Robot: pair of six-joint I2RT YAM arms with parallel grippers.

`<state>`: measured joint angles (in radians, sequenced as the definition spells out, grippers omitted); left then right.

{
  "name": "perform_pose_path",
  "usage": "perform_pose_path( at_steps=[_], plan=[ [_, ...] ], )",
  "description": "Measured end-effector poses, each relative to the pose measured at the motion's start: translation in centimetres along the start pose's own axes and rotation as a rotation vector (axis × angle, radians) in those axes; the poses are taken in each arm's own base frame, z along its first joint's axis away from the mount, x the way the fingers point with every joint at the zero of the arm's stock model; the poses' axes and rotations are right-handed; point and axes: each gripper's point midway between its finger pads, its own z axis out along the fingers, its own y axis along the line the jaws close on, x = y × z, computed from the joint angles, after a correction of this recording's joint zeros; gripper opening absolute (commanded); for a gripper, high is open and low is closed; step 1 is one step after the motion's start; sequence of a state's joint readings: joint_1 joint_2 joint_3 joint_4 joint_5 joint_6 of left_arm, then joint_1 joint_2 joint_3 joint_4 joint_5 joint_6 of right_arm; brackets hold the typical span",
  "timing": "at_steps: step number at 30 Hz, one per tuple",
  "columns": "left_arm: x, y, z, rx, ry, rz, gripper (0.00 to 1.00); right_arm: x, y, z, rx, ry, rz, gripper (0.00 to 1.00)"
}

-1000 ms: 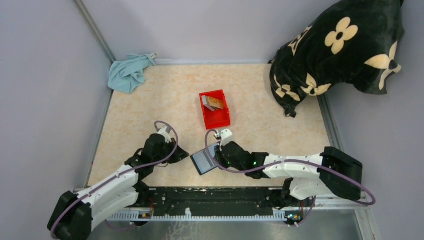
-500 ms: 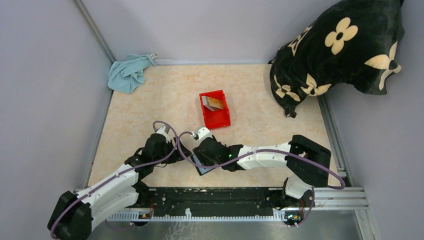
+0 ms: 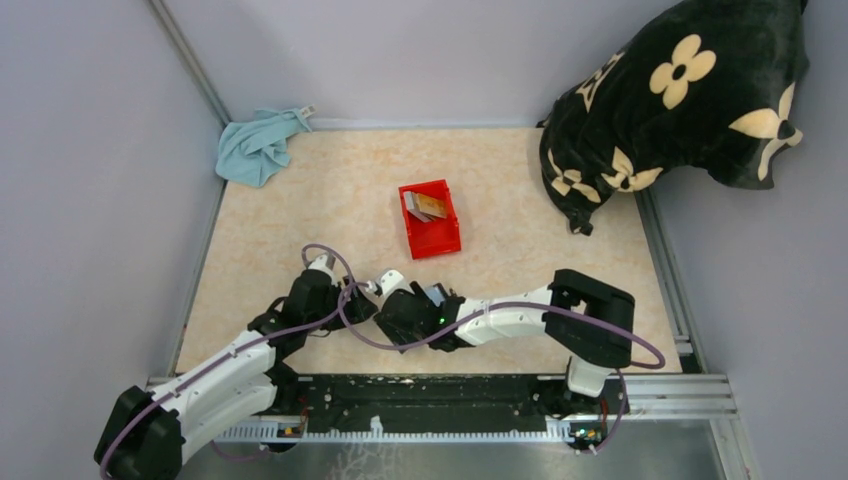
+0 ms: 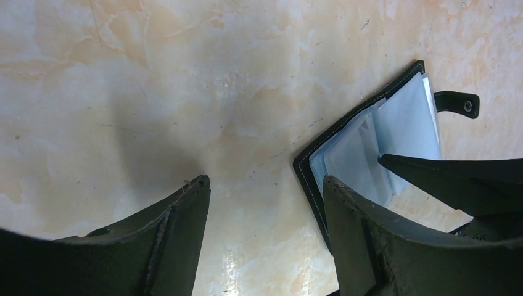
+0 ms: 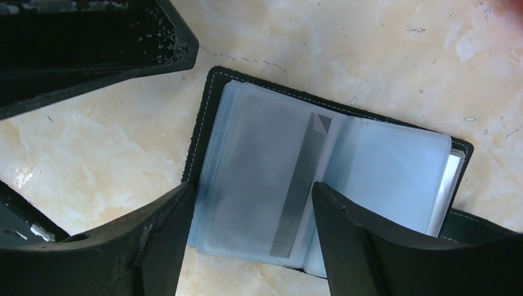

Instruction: Take the credit cards out of the card holder

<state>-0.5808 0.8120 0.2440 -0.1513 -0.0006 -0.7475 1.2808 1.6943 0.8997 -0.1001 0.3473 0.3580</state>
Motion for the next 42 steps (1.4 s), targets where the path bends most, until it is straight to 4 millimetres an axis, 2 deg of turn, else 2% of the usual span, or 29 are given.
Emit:
perform_pose_path(
  at_steps=[4,6,12,20,26,35,42],
  plan=[
    [0.0,0.0,0.0,-0.001,0.001,0.0,0.73,0.0,0.2,0.2,0.016,0.003,-0.01,0.64],
    [0.0,0.1,0.0,-0.001,0.001,0.0,0.73,0.0,0.2,0.3,0.027,0.003,-0.006,0.56],
    [0.1,0.1,0.0,-0.001,0.001,0.0,0.73,-0.5,0.7,0.2,0.01,-0.016,0.021,0.4],
    [0.1,0.0,0.1,0.005,-0.004,0.0,0.73,-0.7,1.3,0.0,-0.034,-0.037,0.055,0.24],
    [0.1,0.0,0.1,0.006,-0.004,0.0,0.72,-0.4,0.9,-0.7,-0.053,-0.042,0.092,0.0],
    [0.1,0.0,0.2,0.008,0.0,0.0,0.69,-0.3,-0.7,-1.0,-0.035,-0.045,0.137,0.0],
    [0.1,-0.1,0.3,0.013,0.002,0.0,0.68,-0.9,-0.8,-1.5,-0.043,-0.063,0.135,0.0]
  ],
)
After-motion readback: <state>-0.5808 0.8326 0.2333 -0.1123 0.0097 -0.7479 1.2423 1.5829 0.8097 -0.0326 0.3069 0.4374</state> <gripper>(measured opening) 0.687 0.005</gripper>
